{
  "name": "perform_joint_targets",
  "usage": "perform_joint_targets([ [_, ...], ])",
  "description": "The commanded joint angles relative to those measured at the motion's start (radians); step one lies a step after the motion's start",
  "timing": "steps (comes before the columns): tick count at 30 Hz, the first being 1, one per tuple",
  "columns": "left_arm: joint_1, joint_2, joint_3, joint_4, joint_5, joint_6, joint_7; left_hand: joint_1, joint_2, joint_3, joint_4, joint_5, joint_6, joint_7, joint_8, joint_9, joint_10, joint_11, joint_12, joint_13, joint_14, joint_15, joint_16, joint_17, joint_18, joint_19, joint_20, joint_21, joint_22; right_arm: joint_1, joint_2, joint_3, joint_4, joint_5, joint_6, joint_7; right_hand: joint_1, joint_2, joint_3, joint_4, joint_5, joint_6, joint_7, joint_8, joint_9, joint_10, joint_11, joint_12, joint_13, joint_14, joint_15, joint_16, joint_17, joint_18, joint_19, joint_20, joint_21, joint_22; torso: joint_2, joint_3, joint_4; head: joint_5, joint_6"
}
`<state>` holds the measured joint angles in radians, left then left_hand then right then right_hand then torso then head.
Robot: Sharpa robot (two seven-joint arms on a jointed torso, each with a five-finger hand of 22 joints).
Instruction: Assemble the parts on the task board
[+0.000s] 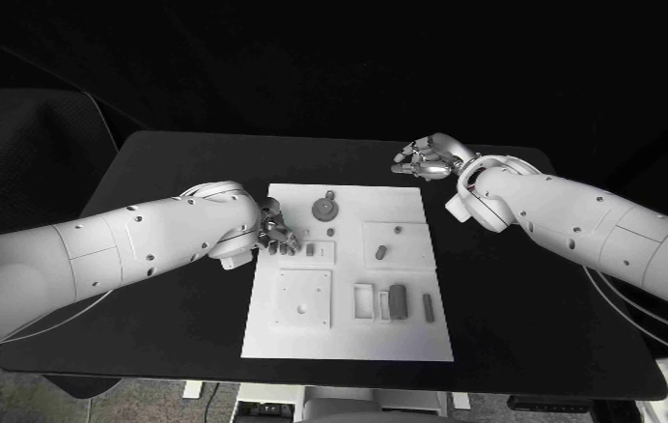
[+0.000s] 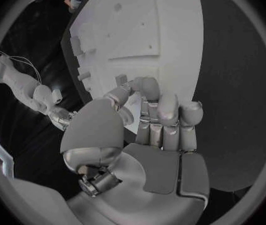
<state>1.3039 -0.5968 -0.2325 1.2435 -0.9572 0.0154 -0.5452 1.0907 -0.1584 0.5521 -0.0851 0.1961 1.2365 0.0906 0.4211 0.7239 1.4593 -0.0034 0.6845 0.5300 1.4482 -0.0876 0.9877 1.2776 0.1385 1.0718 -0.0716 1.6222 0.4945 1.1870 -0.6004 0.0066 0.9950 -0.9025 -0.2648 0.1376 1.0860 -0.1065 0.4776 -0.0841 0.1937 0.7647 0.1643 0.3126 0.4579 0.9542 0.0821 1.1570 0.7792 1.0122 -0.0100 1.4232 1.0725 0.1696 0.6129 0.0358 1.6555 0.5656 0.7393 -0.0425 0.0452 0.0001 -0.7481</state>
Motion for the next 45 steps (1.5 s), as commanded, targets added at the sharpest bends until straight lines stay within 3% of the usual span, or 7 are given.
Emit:
perform_joint_targets([
  [1,-0.001,0.002,-0.002,0.003,-0.041,0.061,-0.004,0.119,0.11,0.054,-0.046,-0.006,-0.001,0.002,0.004,0.001,-0.009,0.0,0.004,0.001,-0.01,-0.003,0.006,-0.001,0.065,-0.006,0.0,0.002,0.001,-0.001,0.001,0.0,0.001,-0.002,0.016,0.003,-0.009,-0.002,0.002,0.004,-0.005,-0.001,0.006,0.005,-0.002,-0.007,0.002,0.003,-0.001,-0.006,0.0,-0.003,-0.001,-0.012,-0.008,-0.002,0.021,-0.001,0.0,-0.0003,0.0001,-0.001,-0.002],
  [17,0.0,0.009,-0.002,0.012,-0.095,0.026,-0.001,0.122,0.109,0.055,-0.047,-0.008,0.0,0.002,0.005,0.003,-0.009,0.0,0.006,0.002,-0.01,-0.003,0.007,-0.001,0.065,-0.007,0.0,0.004,0.002,-0.001,0.001,0.0,0.001,-0.002,0.016,0.003,-0.01,-0.002,0.003,0.004,-0.005,-0.001,0.006,0.005,-0.002,-0.007,0.002,0.003,-0.002,-0.006,0.0,-0.003,-0.001,-0.012,-0.008,-0.002,0.021,-0.001,0.0,-0.0011,0.0014,-0.003,-0.004],
  [27,0.0,0.012,-0.002,0.013,-0.107,-0.032,0.006,0.108,0.09,0.043,-0.038,-0.011,-0.01,0.008,0.001,0.008,-0.002,-0.001,0.015,0.007,-0.005,-0.003,0.015,-0.001,0.064,-0.003,0.002,0.01,0.005,-0.001,0.001,0.0,0.001,-0.002,0.015,0.003,-0.01,-0.002,0.003,0.004,-0.005,-0.001,0.006,0.005,-0.002,-0.007,0.002,0.003,-0.002,-0.006,0.0,-0.003,-0.001,-0.012,-0.008,-0.002,0.021,-0.001,-0.001,-0.0011,0.0015,-0.003,-0.003],
  [32,0.0,0.012,-0.002,0.01,-0.106,-0.05,0.011,0.084,0.069,0.025,-0.028,-0.012,-0.016,0.009,0.0,0.014,-0.003,0.0,0.02,0.01,-0.003,-0.003,0.019,-0.002,0.063,-0.001,0.003,0.014,0.006,-0.001,0.001,0.0,0.001,-0.002,0.016,0.003,-0.01,-0.002,0.003,0.004,-0.005,-0.001,0.006,0.005,-0.002,-0.007,0.002,0.003,-0.002,-0.007,0.0,-0.003,-0.001,-0.012,-0.008,-0.002,0.021,-0.001,0.0,-0.0013,0.0008,-0.003,-0.003],
  [45,0.0,0.014,-0.002,0.009,-0.102,-0.031,0.013,0.05,0.048,0.003,-0.016,-0.013,-0.023,0.009,-0.002,0.022,-0.008,0.001,0.024,0.012,-0.005,-0.002,0.021,-0.006,0.062,-0.001,0.005,0.015,0.005,-0.001,0.0,0.0,0.0,-0.002,0.018,0.002,-0.01,-0.002,0.003,0.004,-0.005,-0.001,0.006,0.005,-0.002,-0.007,0.002,0.003,-0.002,-0.007,0.0,-0.003,-0.002,-0.012,-0.008,-0.002,0.021,-0.002,0.0,-0.0006,0.0008,-0.004,-0.004],
])
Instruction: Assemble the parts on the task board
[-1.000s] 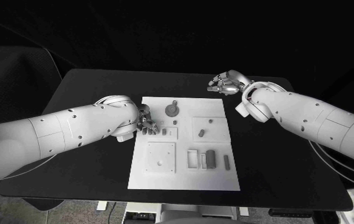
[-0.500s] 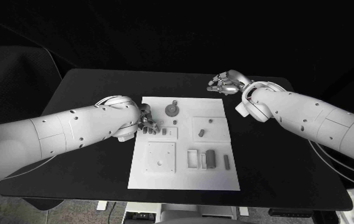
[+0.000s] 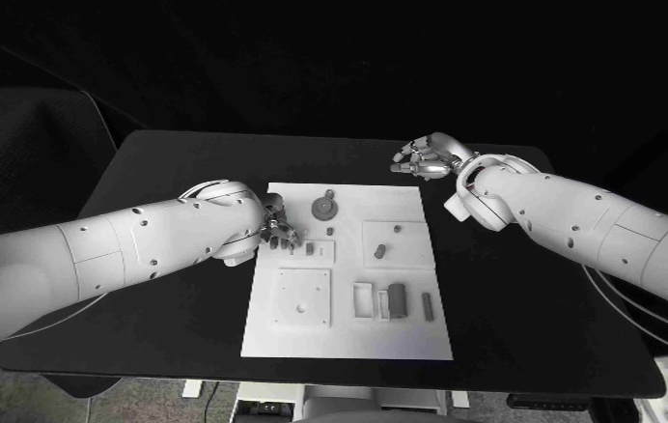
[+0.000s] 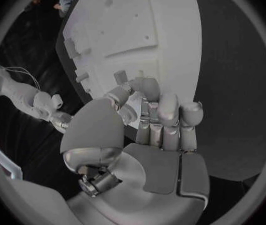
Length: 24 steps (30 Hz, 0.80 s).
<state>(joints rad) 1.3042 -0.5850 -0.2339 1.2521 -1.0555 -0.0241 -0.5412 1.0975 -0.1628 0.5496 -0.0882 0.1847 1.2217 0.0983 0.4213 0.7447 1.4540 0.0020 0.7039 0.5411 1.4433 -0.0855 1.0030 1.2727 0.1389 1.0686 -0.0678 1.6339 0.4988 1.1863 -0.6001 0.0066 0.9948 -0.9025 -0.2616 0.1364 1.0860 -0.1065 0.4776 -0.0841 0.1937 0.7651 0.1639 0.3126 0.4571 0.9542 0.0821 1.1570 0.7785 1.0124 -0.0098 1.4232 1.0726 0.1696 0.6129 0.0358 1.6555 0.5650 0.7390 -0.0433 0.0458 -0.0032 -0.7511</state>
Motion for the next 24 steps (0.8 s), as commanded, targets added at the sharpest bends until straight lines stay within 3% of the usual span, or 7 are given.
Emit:
perform_joint_targets([
  [1,0.0,0.003,0.0,0.0,-0.004,0.013,0.01,0.043,0.052,0.005,-0.013,-0.002,-0.008,0.002,-0.002,0.001,-0.003,-0.005,0.004,0.001,0.0,-0.004,0.006,-0.001,0.061,0.002,0.001,0.004,0.001,-0.001,0.0,0.0,0.001,-0.002,0.015,0.004,-0.01,-0.002,0.003,0.004,-0.005,-0.002,0.006,0.005,-0.001,-0.007,0.002,0.003,-0.001,-0.007,0.0,-0.003,-0.002,-0.012,-0.008,-0.002,0.021,-0.001,0.0,0.0003,0.0003,-0.001,-0.002],
  [6,0.0,0.003,0.0,-0.002,-0.002,0.01,0.01,0.066,0.077,0.022,-0.024,0.002,0.0,-0.005,0.002,0.009,-0.002,-0.009,0.009,0.003,0.0,-0.006,0.009,-0.003,0.066,0.003,-0.002,0.004,0.0,-0.001,0.0,0.0,0.001,-0.002,0.016,0.004,-0.011,-0.001,0.003,0.004,-0.005,-0.002,0.006,0.005,-0.001,-0.007,0.002,0.003,-0.001,-0.007,0.0,-0.003,-0.002,-0.012,-0.008,-0.002,0.021,-0.001,0.0,-0.0001,0.0005,-0.001,-0.001],
  [9,0.0,0.003,0.0,-0.004,0.0,0.006,0.009,0.07,0.08,0.024,-0.026,0.002,-0.001,-0.005,0.002,0.01,-0.002,-0.009,0.009,0.004,0.0,-0.007,0.009,-0.004,0.066,0.003,-0.002,0.004,0.0,-0.001,0.0,0.0,0.001,-0.002,0.017,0.004,-0.011,-0.001,0.003,0.004,-0.005,-0.002,0.006,0.005,-0.001,-0.007,0.002,0.003,-0.001,-0.007,0.0,-0.003,-0.002,-0.012,-0.008,-0.002,0.021,-0.001,0.0,-0.0002,0.0004,-0.001,-0.001],
  [16,0.0,0.007,0.0,-0.017,0.001,-0.014,0.014,0.049,0.058,0.006,-0.021,-0.001,-0.011,0.0,-0.003,0.014,-0.008,-0.006,0.01,0.004,-0.002,-0.005,0.01,-0.006,0.064,0.001,0.0,0.005,0.0,-0.001,0.0,0.0,0.001,-0.002,0.017,0.004,-0.011,-0.001,0.003,0.004,-0.005,-0.002,0.006,0.005,-0.001,-0.007,0.002,0.003,-0.001,-0.007,0.0,-0.003,-0.002,-0.012,-0.008,-0.002,0.021,-0.001,0.0,-0.0004,0.0003,-0.001,0.0],
  [24,0.0,0.009,0.0,-0.022,0.002,-0.031,0.016,0.0,0.04,-0.037,-0.011,-0.002,-0.056,0.017,-0.032,0.01,-0.017,-0.004,0.015,0.008,-0.008,-0.004,0.012,-0.012,0.064,-0.003,0.001,0.005,-0.001,-0.002,0.0,0.0,0.0,-0.002,0.016,0.004,-0.011,-0.001,0.004,0.004,-0.005,-0.002,0.006,0.005,-0.001,-0.007,0.002,0.003,-0.002,-0.007,0.0,-0.003,-0.002,-0.012,-0.008,-0.002,0.021,-0.001,0.0,0.0,0.0,0.001,0.0],
])
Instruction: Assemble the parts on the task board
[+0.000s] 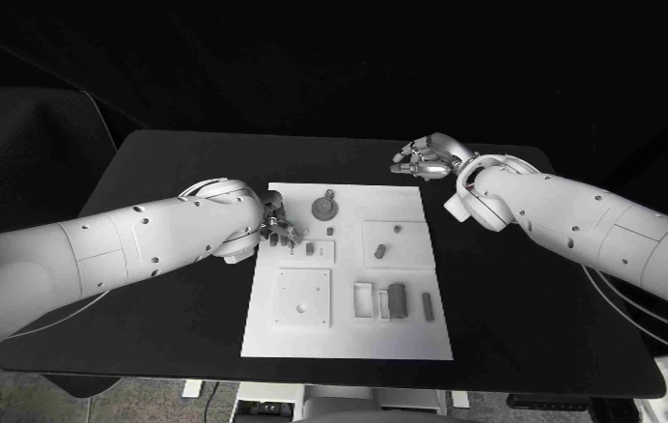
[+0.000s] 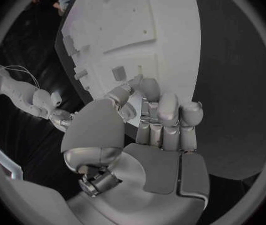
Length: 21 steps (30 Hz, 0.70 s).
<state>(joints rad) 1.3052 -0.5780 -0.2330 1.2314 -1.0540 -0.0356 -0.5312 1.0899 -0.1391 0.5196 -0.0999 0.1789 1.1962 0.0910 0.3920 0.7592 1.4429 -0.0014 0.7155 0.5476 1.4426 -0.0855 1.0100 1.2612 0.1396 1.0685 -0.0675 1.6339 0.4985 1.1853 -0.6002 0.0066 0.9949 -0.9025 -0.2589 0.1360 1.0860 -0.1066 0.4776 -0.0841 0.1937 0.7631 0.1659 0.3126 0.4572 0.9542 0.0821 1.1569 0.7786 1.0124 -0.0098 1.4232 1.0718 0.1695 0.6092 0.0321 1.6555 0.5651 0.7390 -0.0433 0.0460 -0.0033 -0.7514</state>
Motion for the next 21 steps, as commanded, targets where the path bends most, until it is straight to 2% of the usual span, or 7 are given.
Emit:
perform_joint_targets([
  [1,-0.001,0.002,-0.001,-0.002,-0.001,-0.02,0.007,0.007,0.016,-0.007,0.001,0.004,-0.031,0.024,-0.003,-0.004,-0.006,0.0,0.003,0.001,-0.007,-0.004,0.005,-0.001,0.063,-0.003,0.001,0.006,-0.001,-0.001,0.0,0.0,0.0,-0.002,0.014,0.004,-0.011,-0.001,0.004,0.004,-0.005,0.0,0.004,0.005,-0.001,-0.007,0.002,0.004,-0.002,-0.007,0.0,-0.003,-0.001,-0.012,-0.005,0.001,0.021,-0.001,0.0,0.0,-0.0002,0.001,0.0],
  [11,-0.001,0.008,-0.001,-0.007,-0.003,-0.014,0.007,0.017,0.031,-0.004,-0.005,0.007,-0.028,0.022,-0.003,-0.002,-0.007,-0.002,0.005,0.002,-0.008,-0.005,0.006,-0.003,0.066,-0.003,-0.001,0.006,-0.002,-0.001,0.0,0.0,0.0,-0.002,0.015,0.004,-0.011,-0.001,0.004,0.004,-0.005,0.0,0.004,0.005,-0.001,-0.008,0.002,0.004,-0.002,-0.007,0.0,-0.003,-0.001,-0.012,-0.005,0.001,0.021,-0.001,0.0,0.0004,0.0,0.001,0.001],
  [18,-0.001,0.011,-0.001,-0.009,-0.002,-0.001,0.005,0.017,0.029,-0.005,-0.006,0.007,-0.028,0.022,-0.003,-0.002,-0.007,-0.002,0.006,0.002,-0.008,-0.005,0.006,-0.003,0.066,-0.003,-0.001,0.006,-0.002,-0.001,0.0,0.0,0.0,-0.002,0.014,0.004,-0.011,-0.001,0.004,0.004,-0.005,0.0,0.004,0.005,-0.001,-0.008,0.002,0.004,-0.002,-0.007,0.0,-0.003,-0.001,-0.012,-0.005,0.001,0.021,-0.001,0.0,0.0004,-0.0001,0.001,0.001],
  [21,-0.001,0.012,-0.001,-0.011,-0.002,-0.007,0.004,0.012,0.022,-0.013,-0.007,0.005,-0.029,0.023,-0.005,-0.002,-0.009,-0.001,0.007,0.003,-0.008,-0.005,0.007,-0.003,0.066,-0.004,0.0,0.006,-0.002,-0.001,0.0,0.0,0.001,-0.002,0.014,0.004,-0.011,-0.001,0.004,0.004,-0.005,0.0,0.004,0.005,-0.001,-0.008,0.002,0.004,-0.002,-0.007,0.0,-0.003,-0.001,-0.012,-0.005,0.001,0.021,-0.001,0.0,0.0002,0.0001,0.0,0.001],
])
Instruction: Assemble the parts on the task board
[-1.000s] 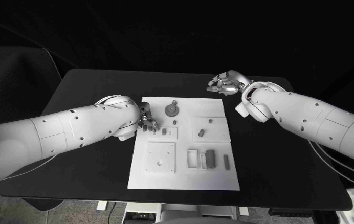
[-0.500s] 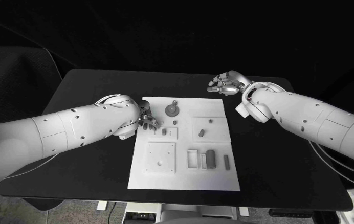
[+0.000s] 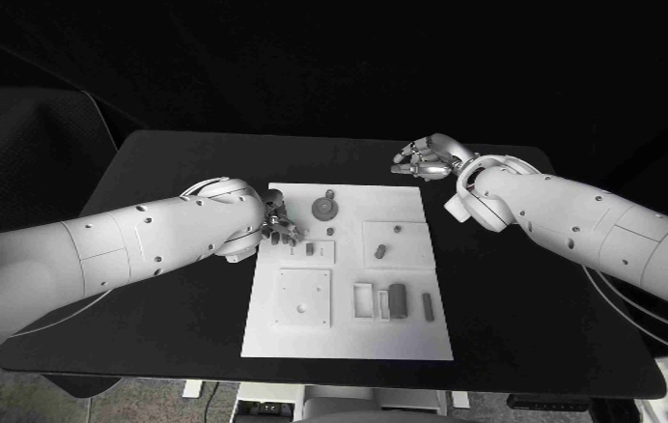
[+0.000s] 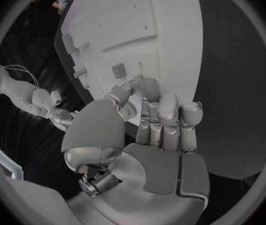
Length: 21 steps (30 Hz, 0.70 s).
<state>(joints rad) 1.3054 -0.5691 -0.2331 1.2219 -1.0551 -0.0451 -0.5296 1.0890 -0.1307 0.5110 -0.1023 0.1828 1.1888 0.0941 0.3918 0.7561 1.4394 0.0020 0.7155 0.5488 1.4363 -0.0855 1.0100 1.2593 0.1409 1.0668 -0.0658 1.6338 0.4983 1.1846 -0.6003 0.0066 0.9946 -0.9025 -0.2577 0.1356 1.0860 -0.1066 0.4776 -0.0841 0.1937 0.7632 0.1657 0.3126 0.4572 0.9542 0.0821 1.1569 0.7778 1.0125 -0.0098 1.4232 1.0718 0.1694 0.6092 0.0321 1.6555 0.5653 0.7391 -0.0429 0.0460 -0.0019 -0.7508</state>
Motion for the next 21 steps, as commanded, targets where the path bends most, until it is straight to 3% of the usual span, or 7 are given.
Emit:
perform_joint_targets([
  [1,-0.001,0.003,-0.001,-0.002,-0.001,0.003,0.003,0.012,0.012,-0.005,-0.005,0.001,-0.022,0.02,-0.005,0.001,-0.005,-0.005,0.007,0.002,-0.002,-0.005,0.007,-0.002,0.064,-0.002,-0.002,0.006,-0.001,0.0,0.0,0.0,0.001,-0.002,0.013,0.004,-0.011,-0.001,0.004,0.003,-0.005,0.0,0.005,0.005,-0.001,-0.008,0.002,0.004,-0.001,-0.007,0.0,-0.003,-0.001,-0.012,-0.005,0.001,0.021,-0.002,0.0,-0.0002,0.0001,-0.001,0.0],
  [11,-0.001,0.001,-0.001,-0.004,0.0,0.016,0.005,-0.028,-0.007,-0.043,0.004,0.0,-0.029,0.023,-0.012,0.002,-0.011,-0.003,0.011,0.004,-0.006,-0.004,0.01,-0.005,0.063,-0.005,0.0,0.007,-0.002,0.0,-0.001,0.0,0.001,-0.002,0.014,0.004,-0.012,-0.001,0.004,0.003,-0.005,0.0,0.005,0.005,-0.001,-0.008,0.002,0.004,-0.001,-0.007,0.0,-0.003,-0.001,-0.012,-0.005,0.001,0.021,-0.002,0.0,-0.0003,-0.0004,-0.001,0.001],
  [14,-0.001,0.001,-0.001,-0.004,0.009,0.022,0.008,-0.019,0.014,-0.034,0.001,0.01,-0.009,0.015,-0.003,0.009,-0.009,-0.006,0.015,0.006,-0.006,-0.006,0.014,-0.008,0.066,-0.004,-0.003,0.006,-0.003,0.0,-0.001,0.0,0.001,-0.002,0.014,0.004,-0.012,-0.001,0.004,0.003,-0.005,0.0,0.004,0.005,-0.001,-0.008,0.002,0.004,-0.001,-0.007,0.0,-0.003,-0.001,-0.012,-0.005,0.001,0.021,-0.002,0.0,-0.0005,-0.0003,-0.001,0.001],
  [17,-0.001,0.0,-0.001,-0.002,0.023,0.027,0.009,0.044,0.059,0.025,-0.021,0.074,0.042,-0.006,0.027,0.037,-0.001,-0.013,0.022,0.007,-0.005,-0.01,0.032,-0.021,0.068,0.0,-0.006,0.008,-0.004,0.0,-0.001,0.0,0.001,-0.002,0.014,0.004,-0.012,-0.001,0.004,0.003,-0.005,0.0,0.004,0.005,-0.001,-0.008,0.002,0.004,-0.001,-0.007,0.0,-0.003,-0.001,-0.012,-0.005,0.001,0.021,-0.002,0.0,-0.0005,-0.0003,-0.001,0.001],
  [21,-0.002,0.001,-0.001,-0.003,0.041,0.034,0.008,0.074,0.072,0.068,-0.028,0.12,0.059,-0.012,0.044,0.059,0.004,-0.015,0.025,0.007,-0.005,-0.011,0.045,-0.027,0.068,0.001,-0.006,0.012,-0.003,0.0,0.0,0.0,0.002,-0.002,0.014,0.004,-0.012,-0.001,0.004,0.003,-0.005,0.0,0.004,0.005,-0.001,-0.008,0.002,0.004,-0.001,-0.007,0.0,-0.003,-0.001,-0.012,-0.005,0.001,0.021,-0.002,0.0,-0.0004,0.0,-0.001,0.001],
])
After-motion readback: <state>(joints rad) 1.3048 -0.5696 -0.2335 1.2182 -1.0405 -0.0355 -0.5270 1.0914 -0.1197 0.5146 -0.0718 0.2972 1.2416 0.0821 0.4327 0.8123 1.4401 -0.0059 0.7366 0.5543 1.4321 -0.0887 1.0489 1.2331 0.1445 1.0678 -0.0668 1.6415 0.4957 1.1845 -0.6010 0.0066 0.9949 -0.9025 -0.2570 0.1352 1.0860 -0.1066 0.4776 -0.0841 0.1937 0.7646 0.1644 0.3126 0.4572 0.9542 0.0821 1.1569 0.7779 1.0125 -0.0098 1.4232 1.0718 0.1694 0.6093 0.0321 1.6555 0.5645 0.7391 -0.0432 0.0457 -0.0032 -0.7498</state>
